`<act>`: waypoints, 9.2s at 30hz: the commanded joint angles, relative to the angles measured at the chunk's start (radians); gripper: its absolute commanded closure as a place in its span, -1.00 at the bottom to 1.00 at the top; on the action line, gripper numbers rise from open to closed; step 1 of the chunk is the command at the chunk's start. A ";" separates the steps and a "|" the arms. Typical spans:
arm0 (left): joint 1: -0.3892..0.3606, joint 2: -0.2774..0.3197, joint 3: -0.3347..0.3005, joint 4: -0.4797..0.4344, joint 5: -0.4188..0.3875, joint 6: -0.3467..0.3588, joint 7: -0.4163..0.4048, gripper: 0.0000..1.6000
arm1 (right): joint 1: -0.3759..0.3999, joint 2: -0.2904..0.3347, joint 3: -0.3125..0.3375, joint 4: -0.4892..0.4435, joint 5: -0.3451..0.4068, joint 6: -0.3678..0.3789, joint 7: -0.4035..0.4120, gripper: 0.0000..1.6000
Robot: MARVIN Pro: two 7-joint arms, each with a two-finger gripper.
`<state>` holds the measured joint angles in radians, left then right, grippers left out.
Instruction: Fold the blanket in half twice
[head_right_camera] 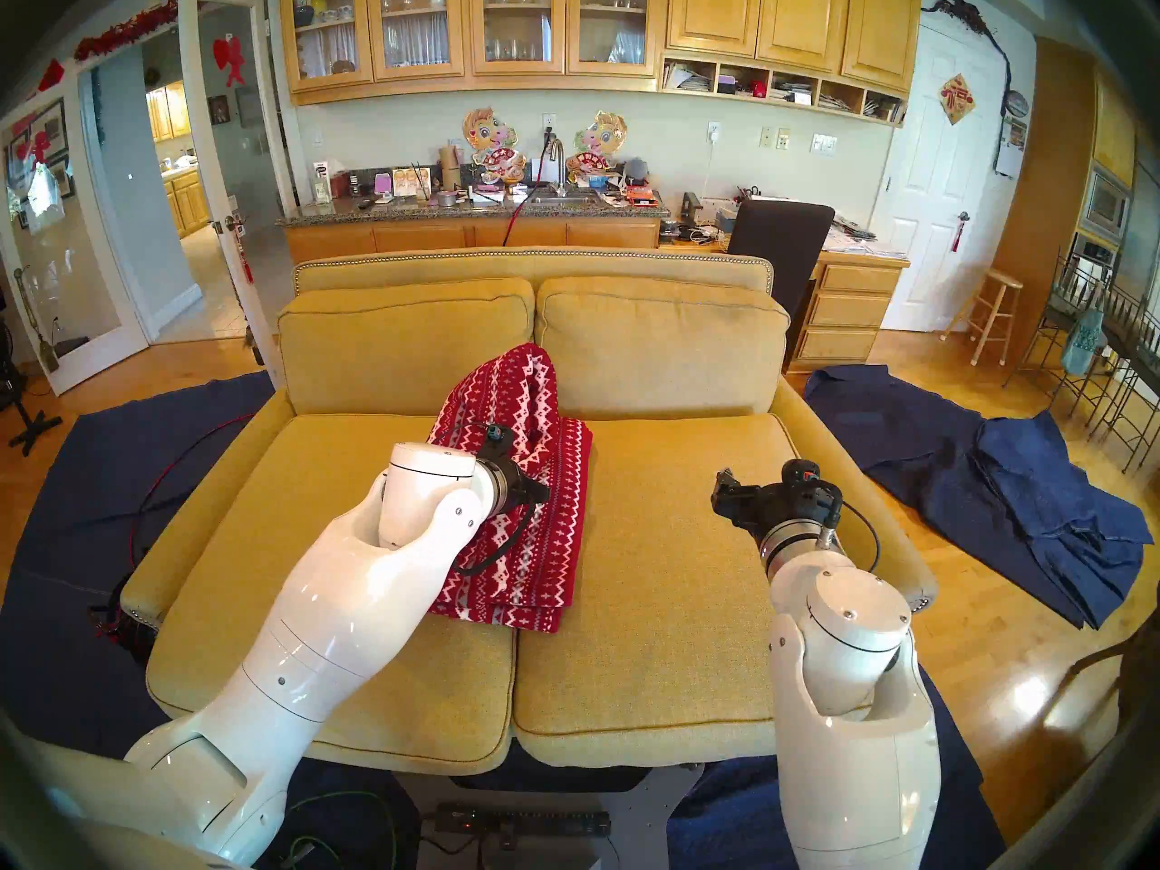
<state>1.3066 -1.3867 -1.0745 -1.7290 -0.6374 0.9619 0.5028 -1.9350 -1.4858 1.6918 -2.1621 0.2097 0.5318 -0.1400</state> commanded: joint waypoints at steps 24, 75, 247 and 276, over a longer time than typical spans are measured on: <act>-0.156 -0.055 0.098 0.159 -0.339 -0.002 0.278 1.00 | 0.016 -0.002 -0.001 -0.038 0.001 -0.007 -0.001 -1.00; -0.252 0.256 0.145 -0.125 -1.036 -0.002 0.430 -1.00 | 0.015 -0.002 -0.001 -0.038 0.001 -0.007 -0.001 -1.00; -0.401 0.108 0.478 0.724 -0.214 -0.475 -0.327 -1.00 | 0.016 -0.002 -0.001 -0.036 0.001 -0.007 -0.001 -1.00; -0.429 0.253 0.365 0.478 -0.288 -0.468 -0.425 -1.00 | 0.016 0.000 -0.001 -0.032 0.001 -0.007 0.000 -1.00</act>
<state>0.8821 -1.2216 -0.6627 -1.1561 -0.8956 0.4774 0.1023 -1.9361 -1.4862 1.6918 -2.1646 0.2097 0.5324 -0.1402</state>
